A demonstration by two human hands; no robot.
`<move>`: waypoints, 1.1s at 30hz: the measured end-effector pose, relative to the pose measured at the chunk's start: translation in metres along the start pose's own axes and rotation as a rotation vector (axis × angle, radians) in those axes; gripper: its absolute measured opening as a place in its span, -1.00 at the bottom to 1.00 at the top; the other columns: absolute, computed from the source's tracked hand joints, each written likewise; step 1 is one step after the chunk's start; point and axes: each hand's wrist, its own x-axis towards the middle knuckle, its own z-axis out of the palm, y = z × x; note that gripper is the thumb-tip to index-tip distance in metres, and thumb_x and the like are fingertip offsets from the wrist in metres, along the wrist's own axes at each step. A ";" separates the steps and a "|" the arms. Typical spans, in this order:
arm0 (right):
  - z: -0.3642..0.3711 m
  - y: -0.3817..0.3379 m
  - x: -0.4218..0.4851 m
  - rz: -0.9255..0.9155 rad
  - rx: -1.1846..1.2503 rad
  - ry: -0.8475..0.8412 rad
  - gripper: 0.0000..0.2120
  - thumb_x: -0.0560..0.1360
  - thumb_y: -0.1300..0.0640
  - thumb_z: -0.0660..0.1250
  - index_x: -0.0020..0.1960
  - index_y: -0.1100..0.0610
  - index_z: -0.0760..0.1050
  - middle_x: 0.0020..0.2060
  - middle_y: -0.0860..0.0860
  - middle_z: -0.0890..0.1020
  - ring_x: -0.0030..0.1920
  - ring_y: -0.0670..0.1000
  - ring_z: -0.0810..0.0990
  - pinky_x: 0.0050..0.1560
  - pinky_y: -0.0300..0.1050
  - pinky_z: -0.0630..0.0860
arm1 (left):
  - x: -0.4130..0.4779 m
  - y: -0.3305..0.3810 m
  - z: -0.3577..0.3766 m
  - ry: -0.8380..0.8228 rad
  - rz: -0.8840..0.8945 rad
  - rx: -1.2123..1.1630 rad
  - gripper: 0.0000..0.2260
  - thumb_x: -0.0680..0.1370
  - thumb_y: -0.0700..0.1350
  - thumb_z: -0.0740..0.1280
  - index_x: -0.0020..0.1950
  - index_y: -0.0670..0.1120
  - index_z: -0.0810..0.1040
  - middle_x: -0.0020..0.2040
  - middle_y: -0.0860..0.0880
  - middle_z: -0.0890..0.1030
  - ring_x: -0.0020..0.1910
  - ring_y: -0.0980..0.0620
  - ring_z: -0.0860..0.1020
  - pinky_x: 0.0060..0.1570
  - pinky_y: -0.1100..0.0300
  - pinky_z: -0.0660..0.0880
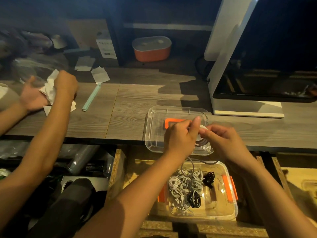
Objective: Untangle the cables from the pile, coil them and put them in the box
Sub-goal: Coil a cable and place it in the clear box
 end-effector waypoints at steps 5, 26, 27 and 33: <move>-0.032 -0.007 0.007 -0.020 -0.329 -0.129 -0.87 0.56 0.14 0.23 -0.02 0.02 0.56 -0.30 -0.08 0.59 -0.35 -0.19 0.52 -0.34 -0.33 0.43 | 0.001 -0.006 -0.010 -0.220 -0.430 -0.235 -0.61 0.61 0.11 0.15 -0.35 -0.04 0.46 -0.45 0.05 0.45 -0.40 0.07 0.43 -0.21 0.13 0.38; 0.037 0.025 -0.007 -0.252 -0.785 -0.189 -0.84 0.56 0.19 0.18 -0.19 0.09 0.43 -0.31 0.04 0.55 -0.35 -0.01 0.46 -0.33 -0.10 0.35 | 0.009 -0.017 0.007 0.081 -0.168 0.058 -0.63 0.66 -0.07 0.07 -0.31 -0.13 0.41 -0.34 -0.01 0.45 -0.34 0.06 0.43 -0.32 0.29 0.30; 0.034 0.020 -0.006 -0.262 -0.800 -0.208 -0.81 0.56 0.19 0.19 -0.23 0.07 0.42 -0.36 -0.02 0.51 -0.40 -0.08 0.40 -0.37 -0.18 0.31 | 0.010 -0.020 0.008 0.031 -0.154 0.113 -0.62 0.66 -0.08 0.07 -0.26 -0.19 0.48 -0.31 -0.05 0.46 -0.30 0.02 0.44 -0.28 0.21 0.29; -0.013 -0.017 0.009 -0.150 -0.635 -0.183 -0.88 0.39 0.15 0.47 -0.22 0.05 0.52 -0.39 -0.15 0.53 -0.34 -0.20 0.53 -0.35 -0.38 0.41 | -0.006 -0.008 0.002 -0.259 -0.114 -0.002 -0.54 0.65 0.01 0.03 -0.41 -0.07 0.39 -0.43 -0.07 0.45 -0.42 0.02 0.42 -0.32 0.12 0.28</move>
